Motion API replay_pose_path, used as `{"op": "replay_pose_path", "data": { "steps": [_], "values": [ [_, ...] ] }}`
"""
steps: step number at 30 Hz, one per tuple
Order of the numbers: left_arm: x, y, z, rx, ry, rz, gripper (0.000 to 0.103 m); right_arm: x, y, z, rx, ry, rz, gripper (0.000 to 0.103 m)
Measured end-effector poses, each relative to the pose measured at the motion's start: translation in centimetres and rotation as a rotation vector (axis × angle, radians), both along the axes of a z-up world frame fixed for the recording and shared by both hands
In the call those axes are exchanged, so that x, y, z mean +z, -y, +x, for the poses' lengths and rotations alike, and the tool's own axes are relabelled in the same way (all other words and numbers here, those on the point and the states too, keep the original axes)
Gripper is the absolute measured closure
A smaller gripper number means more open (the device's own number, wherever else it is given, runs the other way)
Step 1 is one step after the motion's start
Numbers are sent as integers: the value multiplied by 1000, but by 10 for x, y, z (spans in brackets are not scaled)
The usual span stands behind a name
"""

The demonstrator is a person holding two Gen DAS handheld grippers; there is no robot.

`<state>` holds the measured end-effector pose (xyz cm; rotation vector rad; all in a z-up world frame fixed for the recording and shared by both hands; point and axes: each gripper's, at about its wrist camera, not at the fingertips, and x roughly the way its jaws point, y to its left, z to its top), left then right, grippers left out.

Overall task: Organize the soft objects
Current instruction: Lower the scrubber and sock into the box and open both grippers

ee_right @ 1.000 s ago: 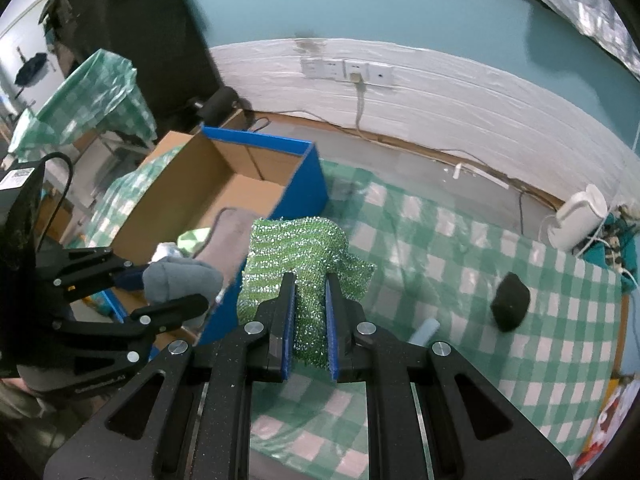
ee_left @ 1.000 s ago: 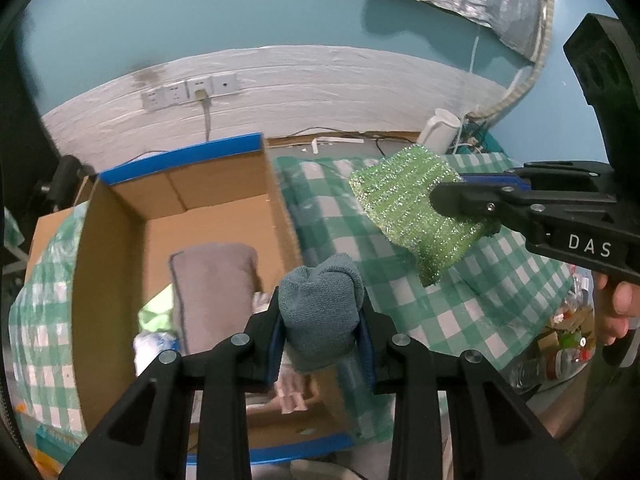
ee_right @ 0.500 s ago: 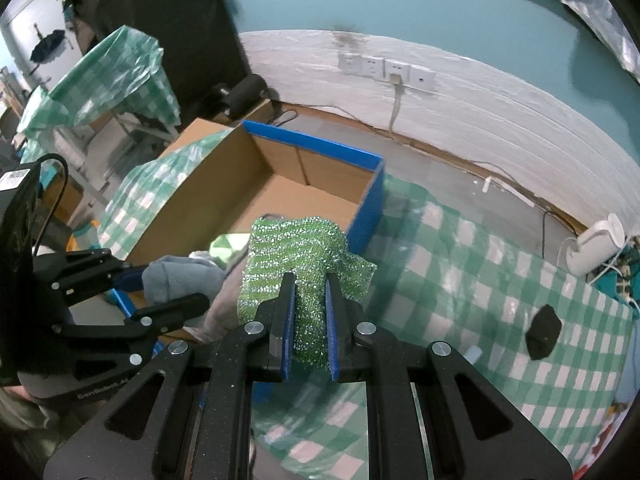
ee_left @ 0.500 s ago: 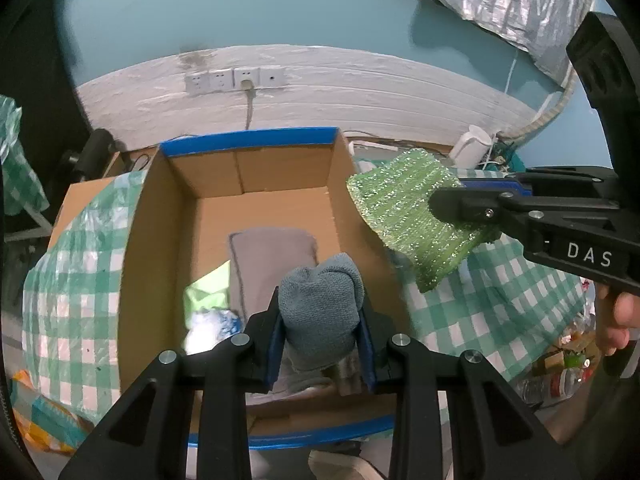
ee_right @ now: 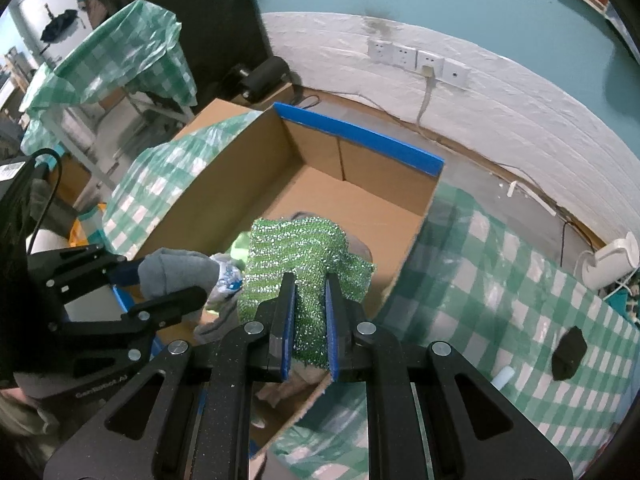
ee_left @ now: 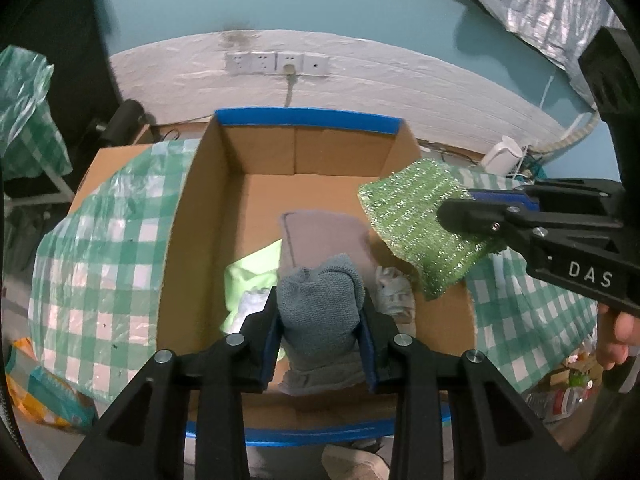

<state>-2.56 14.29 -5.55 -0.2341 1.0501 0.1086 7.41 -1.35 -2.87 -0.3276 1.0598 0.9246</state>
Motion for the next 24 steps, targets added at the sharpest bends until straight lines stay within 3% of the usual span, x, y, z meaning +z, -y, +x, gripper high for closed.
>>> {"op": "replay_pose_path", "data": {
  "steps": [2, 4, 9, 24],
  "values": [
    [-2, -4, 0, 10, -5, -2, 63, -1, -4, -1, 10, -3, 3, 88],
    [-3, -7, 0, 28, -11, 5, 50, -2, -7, -1, 14, -6, 4, 82],
    [-3, -12, 0, 63, -12, 24, 39, -3, -8, -3, 16, 9, 4, 50],
    [-1, 3, 7, 33, 3, 10, 38, 2, 27, 13, -47, 18, 24, 49]
  ]
}}
